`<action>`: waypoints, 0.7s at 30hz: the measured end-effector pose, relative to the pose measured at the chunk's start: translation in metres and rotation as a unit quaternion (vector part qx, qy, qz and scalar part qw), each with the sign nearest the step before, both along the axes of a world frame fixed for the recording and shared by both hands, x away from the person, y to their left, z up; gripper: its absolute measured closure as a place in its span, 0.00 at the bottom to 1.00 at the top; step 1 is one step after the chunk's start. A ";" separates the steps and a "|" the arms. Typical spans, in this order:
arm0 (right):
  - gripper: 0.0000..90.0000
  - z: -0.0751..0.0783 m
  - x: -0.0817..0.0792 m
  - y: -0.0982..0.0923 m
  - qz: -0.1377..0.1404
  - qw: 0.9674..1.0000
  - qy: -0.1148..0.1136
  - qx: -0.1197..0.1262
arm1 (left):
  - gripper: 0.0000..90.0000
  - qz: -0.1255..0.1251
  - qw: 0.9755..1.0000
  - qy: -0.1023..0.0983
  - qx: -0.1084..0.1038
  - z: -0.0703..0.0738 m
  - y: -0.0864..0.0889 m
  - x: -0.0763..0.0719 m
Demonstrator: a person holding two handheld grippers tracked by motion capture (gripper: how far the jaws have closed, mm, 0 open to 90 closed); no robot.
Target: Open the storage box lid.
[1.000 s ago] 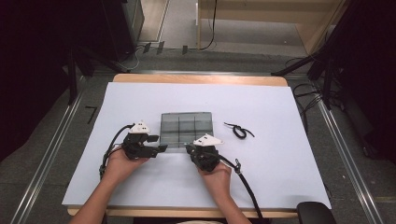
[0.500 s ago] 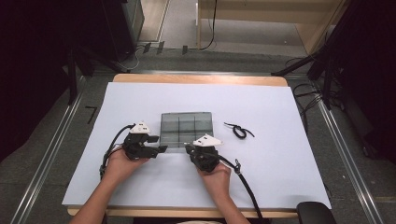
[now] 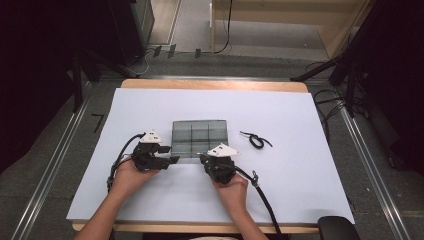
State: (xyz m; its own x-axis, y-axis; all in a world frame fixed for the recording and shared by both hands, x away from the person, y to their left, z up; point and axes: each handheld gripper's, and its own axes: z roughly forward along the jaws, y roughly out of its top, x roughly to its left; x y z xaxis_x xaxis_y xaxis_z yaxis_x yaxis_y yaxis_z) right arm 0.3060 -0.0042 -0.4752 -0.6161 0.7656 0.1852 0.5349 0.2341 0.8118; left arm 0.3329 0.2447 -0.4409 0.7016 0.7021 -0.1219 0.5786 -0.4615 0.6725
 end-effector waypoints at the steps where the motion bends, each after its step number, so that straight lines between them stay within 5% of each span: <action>1: 1.00 0.000 0.000 0.000 0.000 1.000 0.000 0.000 | 0.49 0.000 1.000 0.000 0.000 0.000 0.000 0.000; 11: 1.00 0.008 -0.002 0.000 0.003 1.000 -0.012 0.006 | 0.50 0.002 1.000 0.001 0.001 0.000 0.000 0.000; 21: 1.00 0.010 -0.001 0.001 0.005 1.000 -0.014 0.003 | 0.52 0.017 1.000 -0.005 -0.019 0.005 0.003 0.001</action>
State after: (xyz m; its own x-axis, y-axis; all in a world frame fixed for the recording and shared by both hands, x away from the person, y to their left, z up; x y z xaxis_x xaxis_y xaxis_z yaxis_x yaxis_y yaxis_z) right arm 0.3052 -0.0034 -0.4652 -0.6287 0.7583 0.1724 0.5089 0.2336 0.8285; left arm 0.3334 0.2479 -0.4363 0.6781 0.7212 -0.1416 0.5867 -0.4151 0.6953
